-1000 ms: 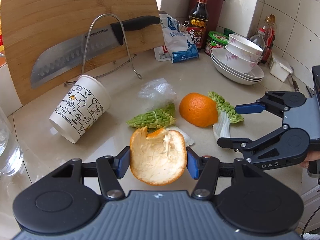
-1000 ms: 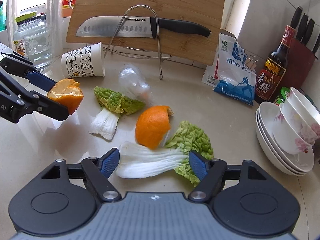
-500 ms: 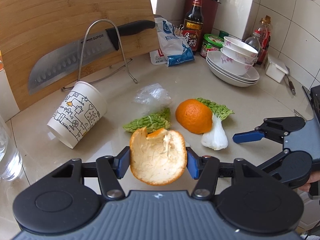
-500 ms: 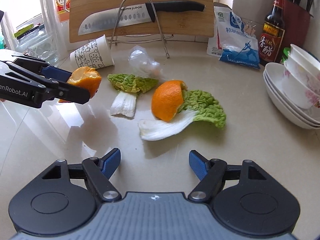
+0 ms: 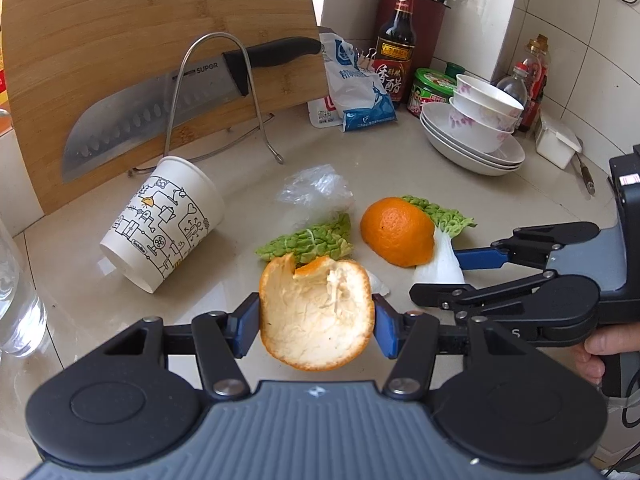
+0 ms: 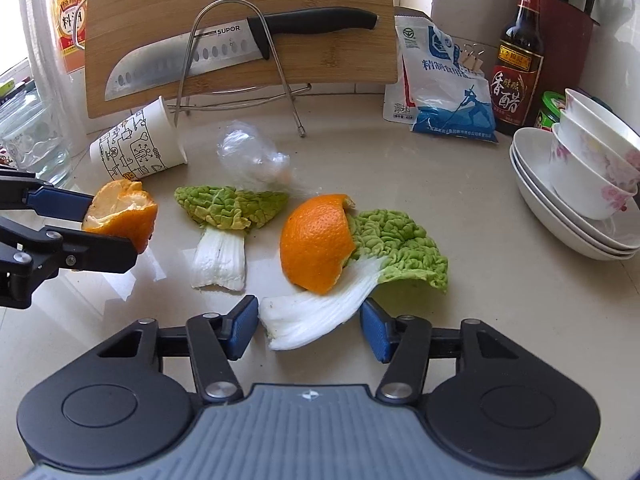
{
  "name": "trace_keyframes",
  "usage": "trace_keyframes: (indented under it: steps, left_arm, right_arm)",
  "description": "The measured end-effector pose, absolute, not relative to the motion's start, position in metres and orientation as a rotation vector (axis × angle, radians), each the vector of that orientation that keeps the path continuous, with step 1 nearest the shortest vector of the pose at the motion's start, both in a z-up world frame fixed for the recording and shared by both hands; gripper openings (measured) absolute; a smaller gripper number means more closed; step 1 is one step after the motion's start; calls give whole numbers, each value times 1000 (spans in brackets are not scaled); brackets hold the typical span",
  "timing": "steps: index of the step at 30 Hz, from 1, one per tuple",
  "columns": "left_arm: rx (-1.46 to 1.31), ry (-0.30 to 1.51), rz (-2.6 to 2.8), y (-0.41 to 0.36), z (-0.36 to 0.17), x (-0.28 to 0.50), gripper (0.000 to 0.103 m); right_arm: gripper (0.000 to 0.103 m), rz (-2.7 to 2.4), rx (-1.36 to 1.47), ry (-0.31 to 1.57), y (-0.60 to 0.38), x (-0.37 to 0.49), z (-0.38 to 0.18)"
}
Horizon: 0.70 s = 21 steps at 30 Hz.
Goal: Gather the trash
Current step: 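Hold the peel in the left tool while the right tool reaches the cabbage leaf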
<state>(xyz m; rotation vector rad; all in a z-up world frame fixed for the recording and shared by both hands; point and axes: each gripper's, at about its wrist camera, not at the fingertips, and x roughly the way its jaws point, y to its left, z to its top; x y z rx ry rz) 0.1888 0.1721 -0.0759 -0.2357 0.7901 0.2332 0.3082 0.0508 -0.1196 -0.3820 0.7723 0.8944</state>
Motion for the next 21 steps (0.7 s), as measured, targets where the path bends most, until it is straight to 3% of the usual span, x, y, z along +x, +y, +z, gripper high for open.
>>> trace_keyframes:
  steps: [4, 21]
  left_arm:
    - [-235, 797, 225, 170, -77, 190, 57]
    - [-214, 811, 169, 156, -77, 196, 57]
  right_arm:
    - [46, 911, -393, 761, 46, 302, -117]
    - [46, 899, -373, 806, 7, 299, -111]
